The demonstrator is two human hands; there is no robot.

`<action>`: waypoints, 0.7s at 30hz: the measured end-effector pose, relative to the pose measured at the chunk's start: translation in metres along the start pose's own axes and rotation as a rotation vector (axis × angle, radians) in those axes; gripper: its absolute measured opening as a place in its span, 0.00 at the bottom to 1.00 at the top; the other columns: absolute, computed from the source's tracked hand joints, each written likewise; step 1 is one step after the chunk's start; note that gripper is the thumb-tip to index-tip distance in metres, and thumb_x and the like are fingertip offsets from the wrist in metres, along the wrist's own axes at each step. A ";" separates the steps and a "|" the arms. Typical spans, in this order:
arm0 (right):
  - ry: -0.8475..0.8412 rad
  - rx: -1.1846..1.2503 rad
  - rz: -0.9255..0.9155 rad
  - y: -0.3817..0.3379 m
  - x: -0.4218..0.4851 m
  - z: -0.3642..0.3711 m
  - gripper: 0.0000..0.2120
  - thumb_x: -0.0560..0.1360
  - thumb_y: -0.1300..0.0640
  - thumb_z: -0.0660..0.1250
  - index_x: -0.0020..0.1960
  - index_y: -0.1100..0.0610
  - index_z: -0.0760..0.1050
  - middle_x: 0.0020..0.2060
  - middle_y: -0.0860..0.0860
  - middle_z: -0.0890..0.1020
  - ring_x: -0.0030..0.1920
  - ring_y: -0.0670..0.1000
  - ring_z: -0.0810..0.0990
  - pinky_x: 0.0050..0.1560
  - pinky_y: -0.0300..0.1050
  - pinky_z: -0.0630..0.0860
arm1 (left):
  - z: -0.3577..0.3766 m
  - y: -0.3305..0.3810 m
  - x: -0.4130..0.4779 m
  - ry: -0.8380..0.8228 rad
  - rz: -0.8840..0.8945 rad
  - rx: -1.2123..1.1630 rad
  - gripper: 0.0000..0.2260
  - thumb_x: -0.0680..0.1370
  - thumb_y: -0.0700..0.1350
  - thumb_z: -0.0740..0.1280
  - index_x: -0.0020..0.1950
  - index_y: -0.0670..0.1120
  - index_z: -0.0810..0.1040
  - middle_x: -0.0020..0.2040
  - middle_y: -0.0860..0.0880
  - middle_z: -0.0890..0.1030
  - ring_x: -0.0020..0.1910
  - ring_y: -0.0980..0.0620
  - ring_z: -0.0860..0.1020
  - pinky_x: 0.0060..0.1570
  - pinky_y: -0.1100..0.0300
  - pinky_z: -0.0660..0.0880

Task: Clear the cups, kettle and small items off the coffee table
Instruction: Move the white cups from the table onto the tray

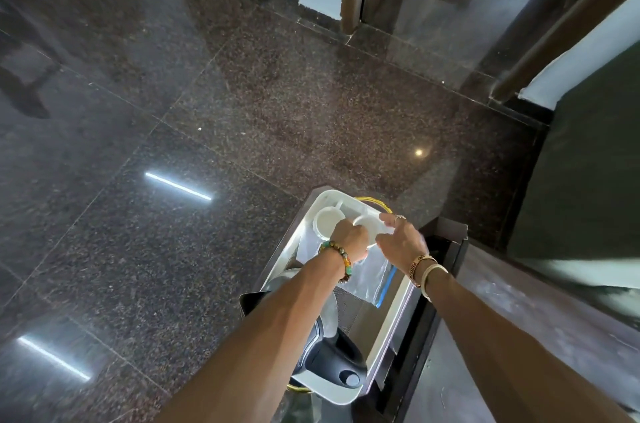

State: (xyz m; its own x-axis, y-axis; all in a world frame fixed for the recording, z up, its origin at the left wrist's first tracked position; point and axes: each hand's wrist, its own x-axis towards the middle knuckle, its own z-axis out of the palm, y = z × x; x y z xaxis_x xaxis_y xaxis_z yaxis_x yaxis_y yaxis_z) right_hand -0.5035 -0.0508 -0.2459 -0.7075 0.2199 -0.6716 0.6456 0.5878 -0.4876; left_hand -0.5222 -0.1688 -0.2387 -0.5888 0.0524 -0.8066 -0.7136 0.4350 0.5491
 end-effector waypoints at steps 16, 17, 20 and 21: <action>0.351 0.213 -0.030 0.013 -0.135 -0.085 0.20 0.71 0.53 0.72 0.63 0.51 0.80 0.56 0.48 0.83 0.59 0.51 0.80 0.60 0.40 0.71 | -0.002 0.072 -0.109 -0.145 0.195 -0.021 0.04 0.74 0.37 0.68 0.42 0.46 0.78 0.37 0.44 0.75 0.30 0.50 0.72 0.31 0.60 0.68; 0.389 0.226 -0.027 0.020 -0.145 -0.091 0.20 0.71 0.53 0.72 0.63 0.51 0.80 0.56 0.48 0.83 0.59 0.50 0.80 0.60 0.40 0.72 | 0.008 0.077 -0.118 -0.151 0.220 0.008 0.05 0.73 0.39 0.70 0.48 0.46 0.79 0.37 0.46 0.78 0.30 0.51 0.74 0.32 0.60 0.72; 0.473 0.266 -0.009 0.044 -0.179 -0.114 0.19 0.70 0.53 0.73 0.61 0.52 0.81 0.55 0.49 0.84 0.56 0.50 0.82 0.61 0.43 0.75 | 0.039 0.092 -0.145 -0.188 0.314 0.100 0.10 0.74 0.42 0.71 0.55 0.48 0.79 0.37 0.50 0.81 0.33 0.54 0.78 0.34 0.62 0.77; 0.494 0.278 0.000 0.052 -0.189 -0.120 0.18 0.70 0.53 0.73 0.60 0.53 0.82 0.54 0.49 0.85 0.56 0.51 0.82 0.60 0.43 0.75 | 0.050 0.095 -0.154 -0.207 0.337 0.114 0.10 0.74 0.42 0.71 0.55 0.48 0.79 0.38 0.50 0.81 0.32 0.55 0.78 0.33 0.63 0.77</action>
State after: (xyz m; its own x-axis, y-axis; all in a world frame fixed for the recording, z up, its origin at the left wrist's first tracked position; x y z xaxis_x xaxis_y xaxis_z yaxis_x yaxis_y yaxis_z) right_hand -0.3711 0.0319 -0.0774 -0.7150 0.5972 -0.3635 0.6496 0.3752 -0.6613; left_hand -0.4807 -0.0907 -0.0728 -0.6851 0.3840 -0.6191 -0.4402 0.4589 0.7718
